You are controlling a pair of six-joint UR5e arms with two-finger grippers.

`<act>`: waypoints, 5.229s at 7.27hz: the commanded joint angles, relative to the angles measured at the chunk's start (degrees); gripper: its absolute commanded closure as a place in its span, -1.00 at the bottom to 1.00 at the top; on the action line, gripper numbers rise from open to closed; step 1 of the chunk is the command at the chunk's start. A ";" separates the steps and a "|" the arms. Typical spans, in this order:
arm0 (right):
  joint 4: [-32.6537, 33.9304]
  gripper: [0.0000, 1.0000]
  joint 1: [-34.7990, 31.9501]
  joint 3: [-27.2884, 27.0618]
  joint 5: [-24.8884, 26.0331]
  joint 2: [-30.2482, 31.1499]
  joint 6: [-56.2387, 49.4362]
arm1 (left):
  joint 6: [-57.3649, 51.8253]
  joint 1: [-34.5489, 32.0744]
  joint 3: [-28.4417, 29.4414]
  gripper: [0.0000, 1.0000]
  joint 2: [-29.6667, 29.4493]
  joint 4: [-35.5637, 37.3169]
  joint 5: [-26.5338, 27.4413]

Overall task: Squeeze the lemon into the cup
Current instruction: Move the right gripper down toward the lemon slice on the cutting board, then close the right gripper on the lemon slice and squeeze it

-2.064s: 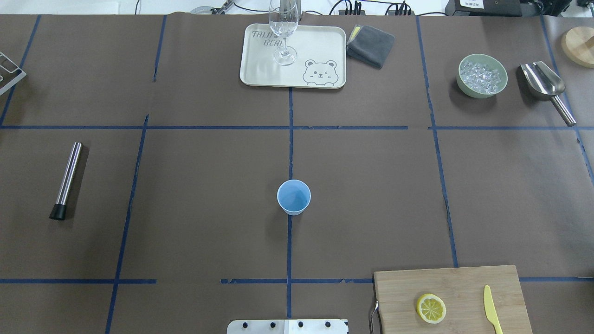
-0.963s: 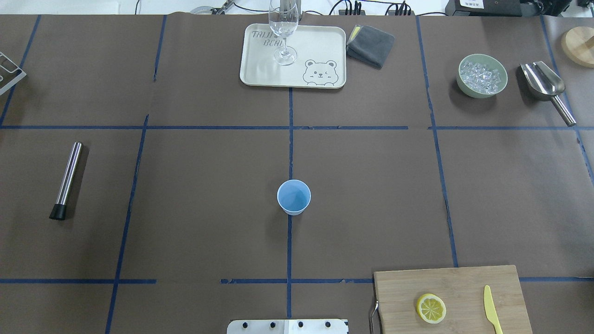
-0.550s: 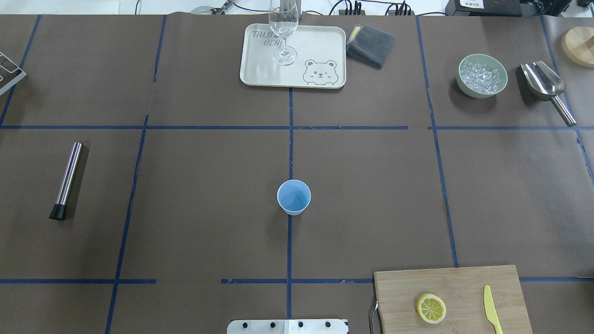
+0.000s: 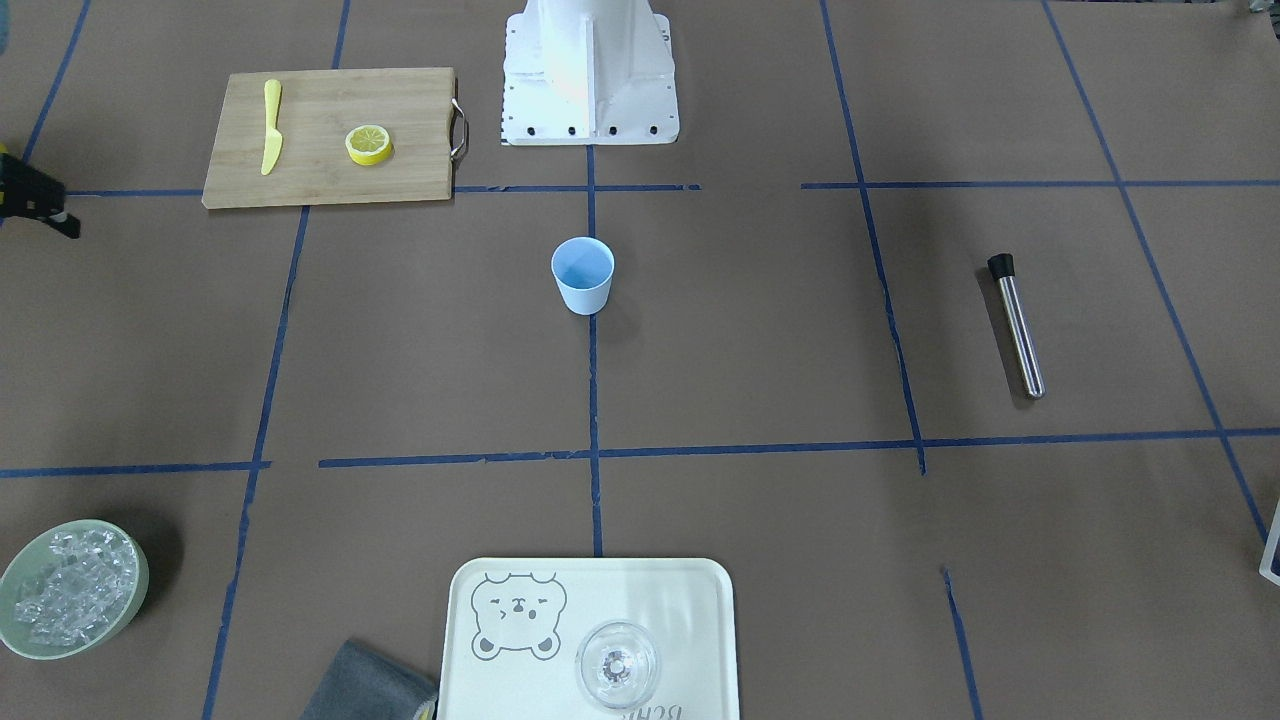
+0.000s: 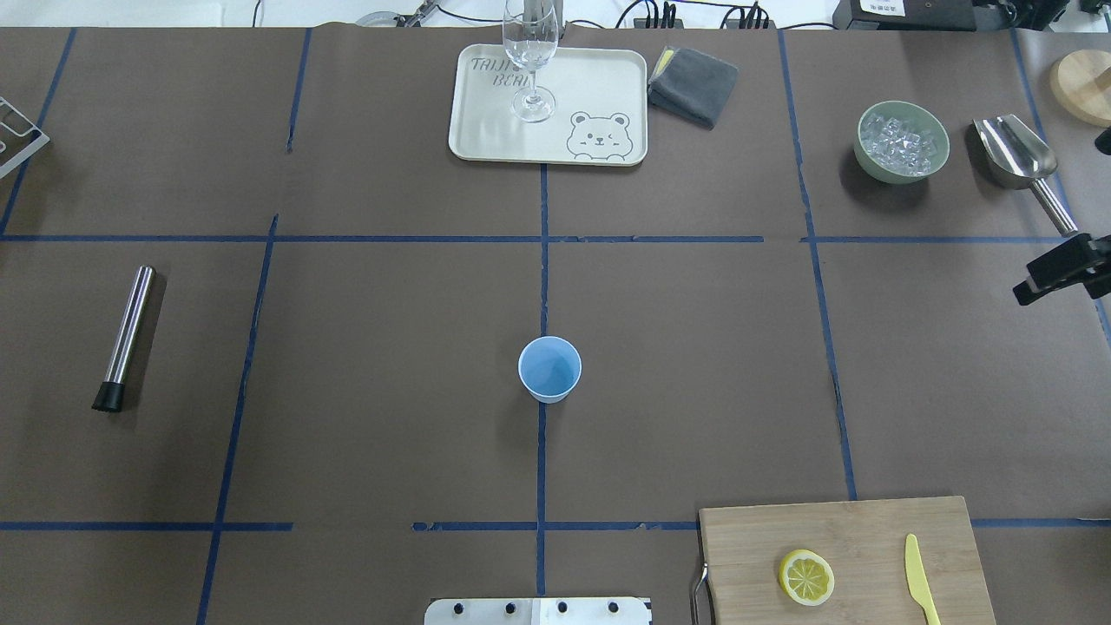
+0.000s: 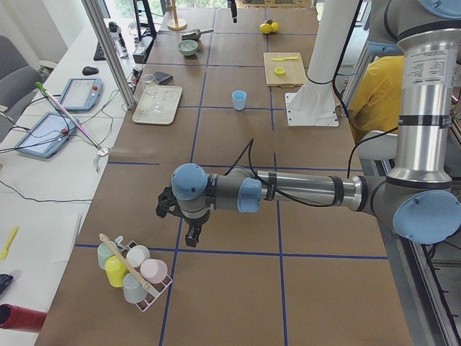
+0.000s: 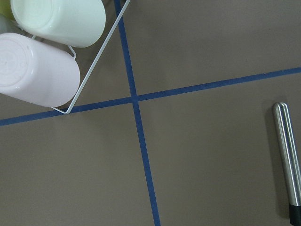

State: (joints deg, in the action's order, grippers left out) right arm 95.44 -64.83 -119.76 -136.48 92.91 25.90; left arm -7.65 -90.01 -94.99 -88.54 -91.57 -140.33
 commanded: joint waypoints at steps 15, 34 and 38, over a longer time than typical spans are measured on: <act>-22.40 -0.99 65.26 -7.96 52.99 7.20 56.80 | -0.53 0.01 -0.02 -1.00 1.70 -1.07 0.14; -22.32 -0.01 64.83 -9.26 49.82 7.28 56.89 | -0.26 0.01 -0.55 -1.00 1.70 -1.07 -0.04; -22.23 -0.02 64.65 -10.93 50.00 7.55 57.16 | -0.35 -0.08 -0.55 -1.00 1.70 -1.07 -0.04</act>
State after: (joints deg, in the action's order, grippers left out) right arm 73.20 -0.10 -130.40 -86.56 100.42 83.01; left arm -7.99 -90.02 -95.54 -86.84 -92.64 -140.36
